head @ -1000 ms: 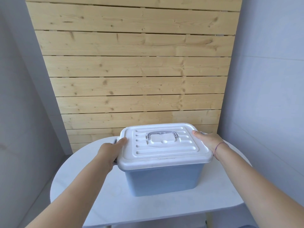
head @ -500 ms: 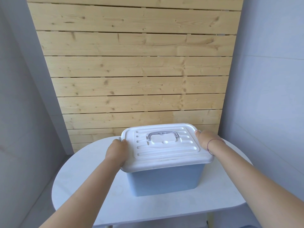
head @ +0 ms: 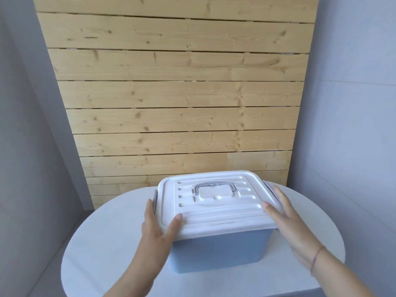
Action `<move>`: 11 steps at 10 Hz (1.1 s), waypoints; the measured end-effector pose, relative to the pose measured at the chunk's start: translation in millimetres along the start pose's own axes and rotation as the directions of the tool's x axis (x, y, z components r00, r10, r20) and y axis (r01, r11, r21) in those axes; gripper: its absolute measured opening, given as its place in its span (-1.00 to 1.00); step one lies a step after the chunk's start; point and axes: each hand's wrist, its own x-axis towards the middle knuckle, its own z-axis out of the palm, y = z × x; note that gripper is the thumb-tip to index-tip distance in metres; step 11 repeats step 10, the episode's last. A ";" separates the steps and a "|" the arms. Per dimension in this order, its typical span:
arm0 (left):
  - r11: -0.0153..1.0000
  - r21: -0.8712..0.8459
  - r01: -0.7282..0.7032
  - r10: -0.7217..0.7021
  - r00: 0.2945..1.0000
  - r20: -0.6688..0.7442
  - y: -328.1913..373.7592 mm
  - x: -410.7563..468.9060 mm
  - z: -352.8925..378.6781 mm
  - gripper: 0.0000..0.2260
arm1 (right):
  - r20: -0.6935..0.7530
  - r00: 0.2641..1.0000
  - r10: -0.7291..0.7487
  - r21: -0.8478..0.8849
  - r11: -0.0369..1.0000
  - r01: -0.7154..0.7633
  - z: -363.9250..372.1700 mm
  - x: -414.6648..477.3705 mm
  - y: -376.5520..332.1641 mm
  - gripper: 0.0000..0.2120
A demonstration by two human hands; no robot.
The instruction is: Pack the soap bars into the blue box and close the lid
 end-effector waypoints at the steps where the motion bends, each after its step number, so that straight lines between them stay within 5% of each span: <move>1: 0.999 -0.003 -0.040 0.040 0.999 -0.022 -7.4 11.7 5.0 -0.34 | -0.076 0.997 -0.016 0.051 0.998 0.020 11.3 6.9 1.6 -0.50; 8: 1.000 0.024 -0.010 0.011 1.000 -0.019 2.3 92.3 4.4 -0.42 | -0.027 0.999 0.022 -0.060 0.998 -0.024 40.5 86.0 -16.6 -0.43; 9: 1.000 0.004 -0.027 0.027 0.998 -0.052 -6.2 96.8 -1.8 -0.42 | -0.080 0.996 -0.033 -0.057 0.998 0.029 42.2 80.2 -10.1 -0.45; 10: 0.984 -0.017 -0.179 0.169 0.954 -0.246 -31.7 103.3 11.4 -0.46 | -0.223 0.968 -0.113 -0.072 0.992 0.099 48.6 80.0 5.9 -0.53; 11: 0.984 -0.017 -0.179 0.169 0.954 -0.246 -31.7 103.3 11.4 -0.46 | -0.223 0.968 -0.113 -0.072 0.992 0.099 48.6 80.0 5.9 -0.53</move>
